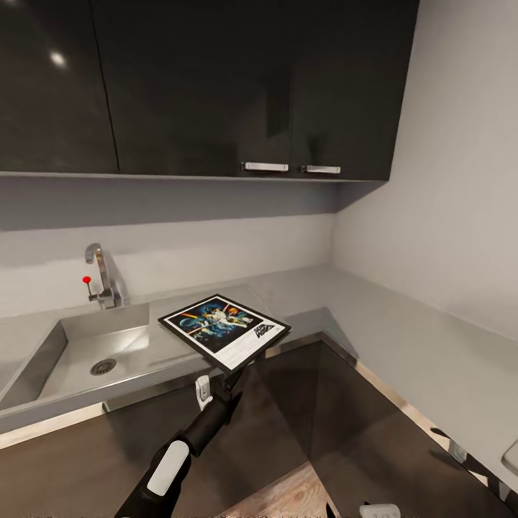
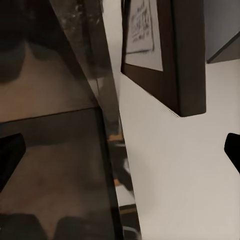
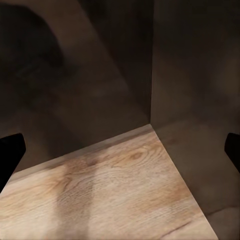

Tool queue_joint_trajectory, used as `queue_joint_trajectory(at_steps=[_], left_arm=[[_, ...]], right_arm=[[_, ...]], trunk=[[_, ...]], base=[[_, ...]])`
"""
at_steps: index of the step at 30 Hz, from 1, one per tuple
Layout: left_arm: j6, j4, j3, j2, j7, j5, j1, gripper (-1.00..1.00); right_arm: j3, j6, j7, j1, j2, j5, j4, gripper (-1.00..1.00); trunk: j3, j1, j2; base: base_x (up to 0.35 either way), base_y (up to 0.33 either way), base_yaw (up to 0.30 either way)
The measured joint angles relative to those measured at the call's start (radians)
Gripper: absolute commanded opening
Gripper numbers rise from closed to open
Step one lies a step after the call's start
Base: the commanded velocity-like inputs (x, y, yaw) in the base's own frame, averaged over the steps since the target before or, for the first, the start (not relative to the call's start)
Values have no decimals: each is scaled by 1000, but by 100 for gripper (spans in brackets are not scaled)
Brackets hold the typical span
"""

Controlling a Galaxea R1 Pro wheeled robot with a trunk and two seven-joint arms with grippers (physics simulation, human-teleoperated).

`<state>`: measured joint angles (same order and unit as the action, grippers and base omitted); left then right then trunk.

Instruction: Pick up the poster from the kitchen countertop and hang it on one of the wall nails in the kitchen.

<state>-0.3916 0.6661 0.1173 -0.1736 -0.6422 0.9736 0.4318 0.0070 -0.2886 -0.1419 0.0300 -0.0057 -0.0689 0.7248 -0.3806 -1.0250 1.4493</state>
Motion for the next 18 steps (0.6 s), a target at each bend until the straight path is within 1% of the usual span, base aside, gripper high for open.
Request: queue_joint_trajectory(at_steps=[8,18], left_arm=[[0,0,0,0,0,0,0,100],[-3,9,-3,0,-6,0,0,100]], right_arm=[[0,0,0,0,0,0,0,100],[0,0,0,0,0,0,0,100]], trunk=[[-12,0,0],[-16,0,0]], base=[[0,0,0],[0,0,0]])
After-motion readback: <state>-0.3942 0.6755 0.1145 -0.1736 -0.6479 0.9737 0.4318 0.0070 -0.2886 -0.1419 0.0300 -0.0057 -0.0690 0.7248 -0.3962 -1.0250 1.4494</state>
